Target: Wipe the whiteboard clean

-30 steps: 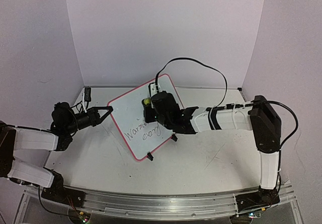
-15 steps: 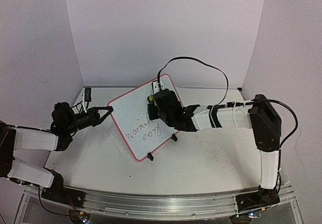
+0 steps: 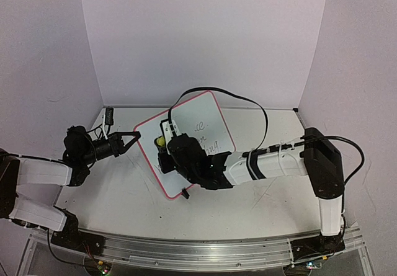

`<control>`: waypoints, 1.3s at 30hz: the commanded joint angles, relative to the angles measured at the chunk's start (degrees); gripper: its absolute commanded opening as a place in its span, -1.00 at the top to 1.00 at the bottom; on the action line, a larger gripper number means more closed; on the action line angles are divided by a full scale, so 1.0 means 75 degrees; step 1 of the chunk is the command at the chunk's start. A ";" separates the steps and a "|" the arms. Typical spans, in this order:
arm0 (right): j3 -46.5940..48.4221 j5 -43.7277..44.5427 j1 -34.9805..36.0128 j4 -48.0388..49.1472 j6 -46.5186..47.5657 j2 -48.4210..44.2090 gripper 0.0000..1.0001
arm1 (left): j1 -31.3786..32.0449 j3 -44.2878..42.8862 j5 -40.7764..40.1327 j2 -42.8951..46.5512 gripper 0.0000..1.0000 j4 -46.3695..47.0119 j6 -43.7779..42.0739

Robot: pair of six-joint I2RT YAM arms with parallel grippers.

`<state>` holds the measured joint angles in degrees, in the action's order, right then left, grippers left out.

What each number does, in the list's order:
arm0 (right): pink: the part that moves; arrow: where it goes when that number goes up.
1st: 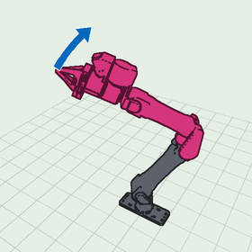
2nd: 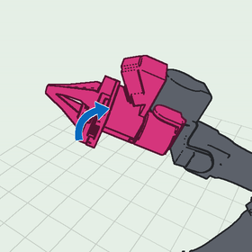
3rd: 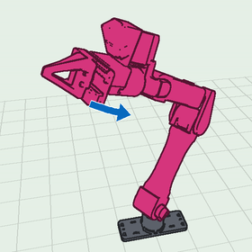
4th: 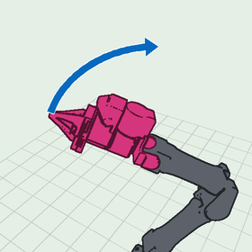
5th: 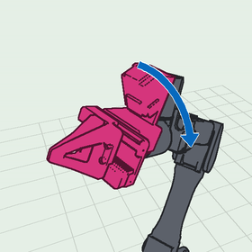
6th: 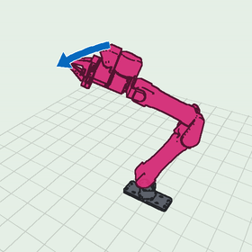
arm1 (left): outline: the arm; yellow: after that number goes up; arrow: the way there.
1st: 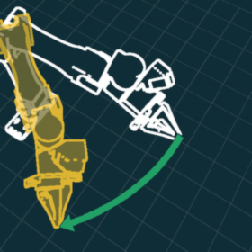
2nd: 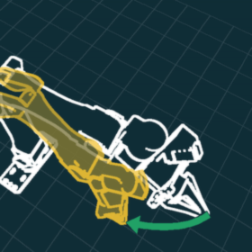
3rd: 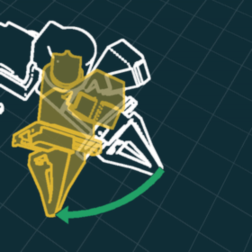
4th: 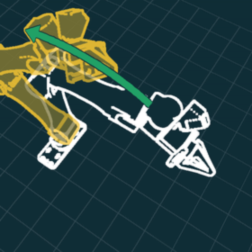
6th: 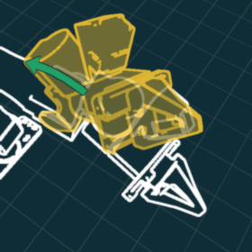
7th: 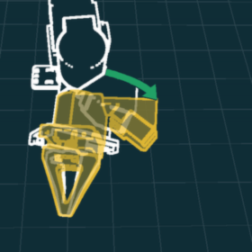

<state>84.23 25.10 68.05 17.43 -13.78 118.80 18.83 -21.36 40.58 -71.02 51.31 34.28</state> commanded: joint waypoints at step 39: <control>0.0480 -0.1878 -0.1565 -0.1037 0.0587 -0.0171 1.00 | 0.0291 -0.0263 0.1091 -0.0101 1.00 0.0141 -0.0481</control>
<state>82.55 21.32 53.66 13.78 -10.11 115.81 18.81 -21.43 39.63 -71.10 50.92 34.99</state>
